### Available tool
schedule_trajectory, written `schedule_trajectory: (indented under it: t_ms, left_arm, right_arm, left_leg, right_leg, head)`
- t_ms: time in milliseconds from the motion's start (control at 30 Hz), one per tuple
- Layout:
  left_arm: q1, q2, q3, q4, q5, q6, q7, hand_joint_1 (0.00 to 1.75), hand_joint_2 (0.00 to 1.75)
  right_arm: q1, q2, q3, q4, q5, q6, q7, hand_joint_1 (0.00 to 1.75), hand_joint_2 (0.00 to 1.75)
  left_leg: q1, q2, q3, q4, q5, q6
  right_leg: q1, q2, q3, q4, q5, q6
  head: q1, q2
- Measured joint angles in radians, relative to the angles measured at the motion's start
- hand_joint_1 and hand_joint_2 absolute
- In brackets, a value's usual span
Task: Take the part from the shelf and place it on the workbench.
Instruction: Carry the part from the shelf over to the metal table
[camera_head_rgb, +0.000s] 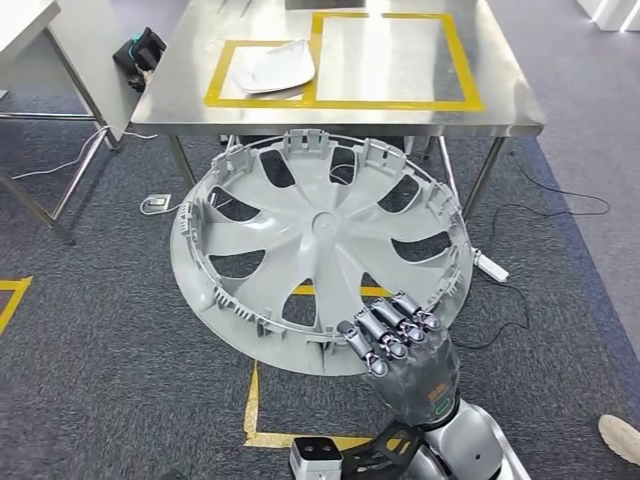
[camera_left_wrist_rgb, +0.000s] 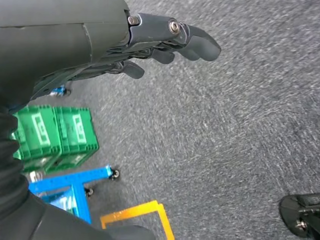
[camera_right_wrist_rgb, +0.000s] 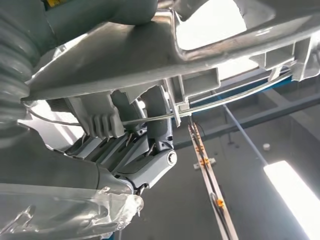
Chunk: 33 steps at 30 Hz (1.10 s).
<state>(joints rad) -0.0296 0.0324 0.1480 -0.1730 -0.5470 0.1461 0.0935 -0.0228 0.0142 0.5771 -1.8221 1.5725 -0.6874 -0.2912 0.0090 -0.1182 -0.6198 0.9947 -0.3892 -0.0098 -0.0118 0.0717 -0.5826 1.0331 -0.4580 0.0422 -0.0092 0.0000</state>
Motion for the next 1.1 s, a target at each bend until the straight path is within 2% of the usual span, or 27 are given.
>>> schedule_trajectory:
  t_ms: [67, 100, 133, 200, 233, 267, 300, 333, 367, 433, 500, 533, 633, 667, 733, 900, 1000, 1100]
  left_arm:
    - [0.005, 0.002, 0.002, 0.0, 0.0, -0.001, -0.002, 0.0, 1.75]
    - [0.008, 0.001, 0.003, 0.0, 0.001, -0.003, -0.006, 0.0, 1.75]
    - [0.01, 0.001, 0.004, 0.0, 0.001, -0.006, -0.014, 0.0, 1.75]
    - [0.007, 0.0, 0.006, 0.0, 0.002, -0.015, -0.037, 0.0, 1.75]
    - [0.005, 0.001, 0.007, 0.0, 0.003, -0.019, -0.049, 0.0, 1.75]
    - [0.003, 0.001, 0.008, 0.0, 0.004, -0.024, -0.059, 0.0, 1.75]
    - [0.003, 0.001, 0.009, 0.0, 0.006, -0.03, -0.07, 0.0, 1.75]
    - [0.004, 0.002, 0.01, 0.0, 0.008, -0.035, -0.081, 0.0, 1.75]
    - [0.005, 0.002, 0.012, 0.0, 0.009, -0.04, -0.093, 0.0, 1.75]
    - [0.003, 0.005, 0.016, 0.0, 0.009, -0.049, -0.116, 0.0, 1.75]
    - [0.0, 0.007, 0.02, 0.0, 0.009, -0.055, -0.133, 0.0, 1.75]
    - [0.0, 0.007, 0.022, 0.0, 0.008, -0.057, -0.14, 0.0, 1.75]
    - [0.005, 0.007, 0.028, 0.0, 0.003, -0.058, -0.153, 0.0, 1.75]
    - [0.007, 0.007, 0.029, 0.0, 0.002, -0.059, -0.156, 0.0, 1.75]
    - [0.009, 0.008, 0.032, 0.0, 0.001, -0.059, -0.159, 0.0, 1.75]
    - [0.009, 0.01, 0.037, 0.0, 0.0, -0.059, -0.161, 0.0, 1.75]
    - [0.011, 0.01, 0.043, 0.0, 0.0, -0.059, -0.162, 0.0, 1.75]
    - [0.011, 0.011, 0.047, 0.0, 0.0, -0.058, -0.162, 0.0, 1.75]
  right_arm:
    - [-0.002, -0.002, 0.003, 0.002, 0.0, 0.0, 0.006, 1.75, 1.75]
    - [-0.004, -0.002, 0.005, 0.005, 0.0, 0.0, 0.011, 1.75, 1.75]
    - [-0.005, -0.003, 0.009, 0.008, 0.0, 0.0, 0.021, 1.75, 1.75]
    - [-0.01, -0.006, 0.019, 0.017, 0.0, 0.0, 0.049, 1.75, 1.75]
    - [-0.013, -0.009, 0.024, 0.023, 0.0, 0.0, 0.064, 1.75, 1.75]
    - [-0.017, -0.014, 0.028, 0.03, 0.0, 0.0, 0.076, 1.75, 1.75]
    - [-0.021, -0.018, 0.033, 0.038, 0.0, 0.0, 0.086, 1.75, 1.75]
    - [-0.025, -0.023, 0.038, 0.046, 0.0, 0.0, 0.095, 1.75, 1.75]
    - [-0.028, -0.028, 0.043, 0.053, 0.0, 0.0, 0.104, 1.75, 1.75]
    - [-0.037, -0.038, 0.053, 0.067, 0.0, 0.0, 0.128, 1.75, 1.75]
    - [-0.049, -0.051, 0.061, 0.082, 0.0, 0.0, 0.161, 1.75, 1.75]
    - [-0.057, -0.061, 0.066, 0.092, 0.0, 0.0, 0.181, 1.75, 1.75]
    - [-0.075, -0.101, 0.079, 0.124, -0.001, 0.0, 0.248, 1.75, 1.75]
    - [-0.077, -0.114, 0.08, 0.132, -0.002, 0.0, 0.263, 1.75, 1.75]
    - [-0.08, -0.135, 0.083, 0.145, -0.003, 0.0, 0.277, 1.75, 1.75]
    - [-0.081, -0.179, 0.086, 0.164, -0.003, 0.0, 0.297, 1.75, 1.75]
    - [-0.075, -0.202, 0.082, 0.17, -0.004, 0.0, 0.305, 1.75, 1.75]
    - [-0.071, -0.212, 0.078, 0.172, -0.004, 0.0, 0.306, 1.75, 1.75]
  left_leg:
    - [0.003, -0.013, -0.005, -0.003, 0.005, -0.012]
    - [0.002, -0.003, -0.008, 0.002, 0.0, -0.016]
    - [0.001, 0.019, -0.019, 0.023, -0.016, -0.021]
    - [-0.002, 0.079, -0.067, 0.127, -0.077, -0.027]
    - [-0.002, 0.096, -0.099, 0.197, -0.109, -0.029]
    - [-0.002, 0.104, -0.122, 0.252, -0.13, -0.03]
    - [-0.002, 0.106, -0.132, 0.279, -0.134, -0.03]
    - [-0.002, 0.107, -0.121, 0.268, -0.119, -0.029]
    - [-0.002, 0.107, -0.094, 0.223, -0.093, -0.026]
    - [-0.004, 0.111, -0.017, 0.093, -0.043, -0.018]
    - [-0.006, 0.115, 0.023, 0.014, -0.03, -0.011]
    - [-0.007, 0.115, 0.026, 0.003, -0.032, -0.01]
    - [-0.006, 0.112, 0.026, -0.004, -0.027, -0.011]
    - [-0.006, 0.111, 0.025, -0.003, -0.027, -0.01]
    - [-0.008, 0.11, 0.025, -0.003, -0.027, -0.006]
    - [-0.011, 0.11, 0.022, -0.002, -0.026, 0.004]
    - [-0.012, 0.11, 0.022, -0.002, -0.026, 0.006]
    - [-0.011, 0.11, 0.022, -0.002, -0.025, 0.006]
  right_leg:
    - [0.0, -0.012, 0.001, -0.003, 0.002, -0.01]
    - [0.0, -0.019, 0.002, -0.004, 0.004, -0.017]
    - [-0.001, -0.027, 0.002, -0.006, 0.006, -0.023]
    - [0.002, -0.043, 0.001, -0.008, 0.008, -0.033]
    - [0.003, -0.051, 0.0, -0.008, 0.008, -0.035]
    - [0.005, -0.058, -0.001, -0.008, 0.008, -0.036]
    - [0.005, -0.063, -0.002, -0.008, 0.008, -0.037]
    - [0.005, -0.067, -0.002, -0.008, 0.008, -0.036]
    - [0.006, -0.07, -0.002, -0.008, 0.009, -0.036]
    - [0.008, -0.074, -0.003, -0.007, 0.009, -0.032]
    - [0.012, -0.078, -0.007, -0.005, 0.009, -0.024]
    - [0.015, -0.079, -0.008, -0.005, 0.01, -0.023]
    - [0.019, -0.08, -0.007, -0.01, 0.014, -0.048]
    - [0.019, -0.08, -0.005, -0.013, 0.016, -0.053]
    - [0.018, -0.081, -0.003, -0.02, 0.02, -0.047]
    - [0.014, -0.081, 0.0, -0.03, 0.026, -0.015]
    - [0.012, -0.081, -0.001, -0.031, 0.027, -0.007]
    - [0.012, -0.08, -0.002, -0.03, 0.027, -0.006]
  head:
    - [0.0, 0.0]
    - [-0.002, 0.0]
    - [-0.005, 0.0]
    - [-0.011, 0.0]
    - [-0.012, 0.0]
    - [-0.011, 0.0]
    - [-0.012, 0.0]
    - [-0.012, 0.0]
    - [-0.012, 0.0]
    - [-0.012, 0.0]
    - [-0.011, 0.0]
    - [-0.011, 0.0]
    - [-0.01, 0.0]
    - [-0.009, 0.0]
    - [-0.009, 0.0]
    - [-0.01, 0.0]
    - [-0.01, 0.0]
    - [-0.01, 0.0]
